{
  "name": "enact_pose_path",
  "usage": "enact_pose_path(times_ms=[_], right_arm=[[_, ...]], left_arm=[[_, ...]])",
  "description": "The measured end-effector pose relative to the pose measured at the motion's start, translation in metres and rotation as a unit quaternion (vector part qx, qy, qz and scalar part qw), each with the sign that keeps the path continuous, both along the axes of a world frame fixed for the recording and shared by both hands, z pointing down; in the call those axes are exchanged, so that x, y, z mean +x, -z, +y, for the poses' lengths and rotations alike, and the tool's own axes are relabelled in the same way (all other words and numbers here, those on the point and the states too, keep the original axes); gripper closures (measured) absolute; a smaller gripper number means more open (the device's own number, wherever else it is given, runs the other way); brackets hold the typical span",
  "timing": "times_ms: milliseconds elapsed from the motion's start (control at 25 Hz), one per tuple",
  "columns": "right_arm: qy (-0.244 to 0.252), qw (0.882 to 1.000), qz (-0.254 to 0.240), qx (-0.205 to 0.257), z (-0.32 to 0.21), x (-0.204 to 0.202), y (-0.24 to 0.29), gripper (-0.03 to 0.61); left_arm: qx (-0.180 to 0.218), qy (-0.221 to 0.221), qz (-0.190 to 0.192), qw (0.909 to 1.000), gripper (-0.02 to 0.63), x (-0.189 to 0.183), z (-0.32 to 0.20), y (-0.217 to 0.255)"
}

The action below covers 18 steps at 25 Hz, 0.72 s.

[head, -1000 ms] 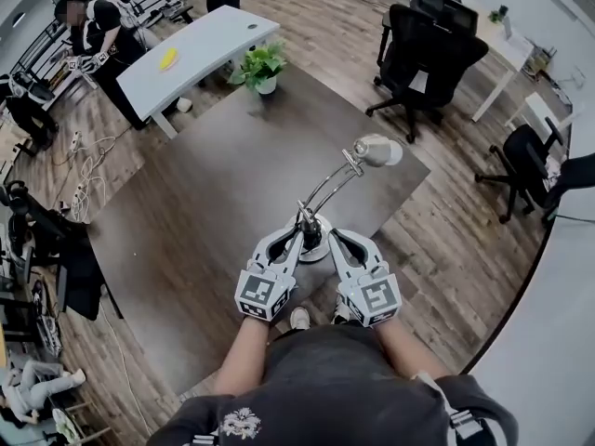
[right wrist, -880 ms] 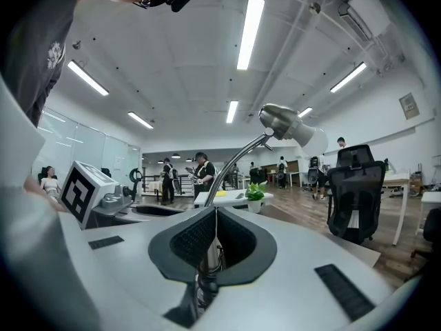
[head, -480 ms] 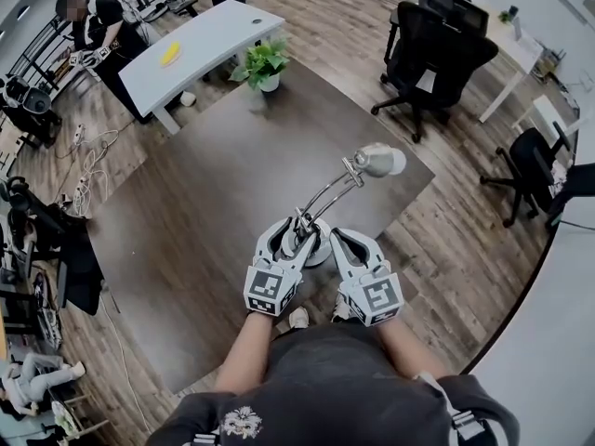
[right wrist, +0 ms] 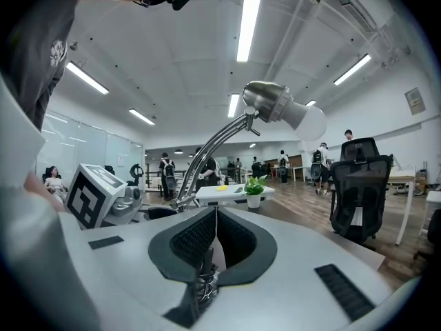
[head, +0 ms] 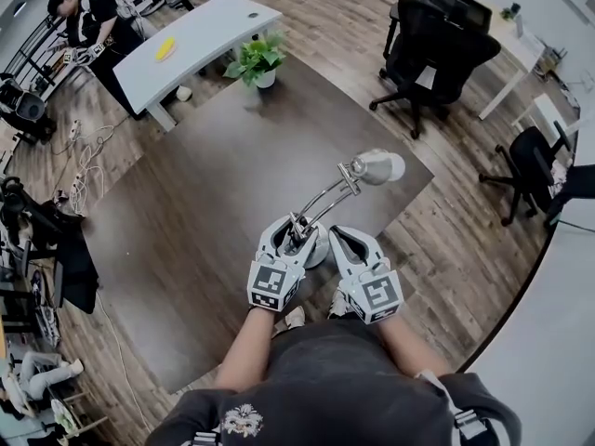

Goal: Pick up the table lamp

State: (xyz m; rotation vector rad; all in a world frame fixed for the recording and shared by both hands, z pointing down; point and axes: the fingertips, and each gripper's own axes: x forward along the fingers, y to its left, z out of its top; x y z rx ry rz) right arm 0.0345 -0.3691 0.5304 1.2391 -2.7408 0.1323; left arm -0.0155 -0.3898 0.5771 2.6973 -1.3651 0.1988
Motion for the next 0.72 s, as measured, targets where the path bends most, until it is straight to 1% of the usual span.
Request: enact_pose_path(times_ms=[200,440,480,520,560,600,720], right_arm=[[0.005,1.0,0.004,-0.002,-0.008,0.003,-0.004,0.551],[0.0,1.0,0.004,-0.011,-0.015,0.008,-0.008,0.551],[0.0,1.0,0.003,-0.011,-0.016,0.008,-0.008,0.551],[0.0,1.0,0.003,-0.011,-0.017,0.008,-0.008,0.551],[-0.001,1.0,0.002,-0.01,-0.017,0.007,-0.007,0.551],[-0.002,1.0,0.002,-0.009,-0.017,0.007,-0.007,0.551],[-0.006,1.0,0.002,-0.004,-0.015,0.008,-0.005,0.551]], left_arm=[[0.0,0.0,0.001,1.0,0.394,0.006,-0.01,-0.001],[0.0,0.008,0.001,1.0,0.394,0.008,-0.016,-0.001],[0.003,0.011,0.001,0.9999,0.402,0.007,-0.017,0.001],[0.005,0.013,0.0,0.9999,0.431,0.006,-0.017,0.003],[0.006,0.013,0.0,0.9999,0.445,0.006,-0.017,0.005],[0.006,0.011,0.0,0.9999,0.451,0.007,-0.016,0.005],[0.008,0.009,-0.003,0.9999,0.522,0.01,-0.015,0.008]])
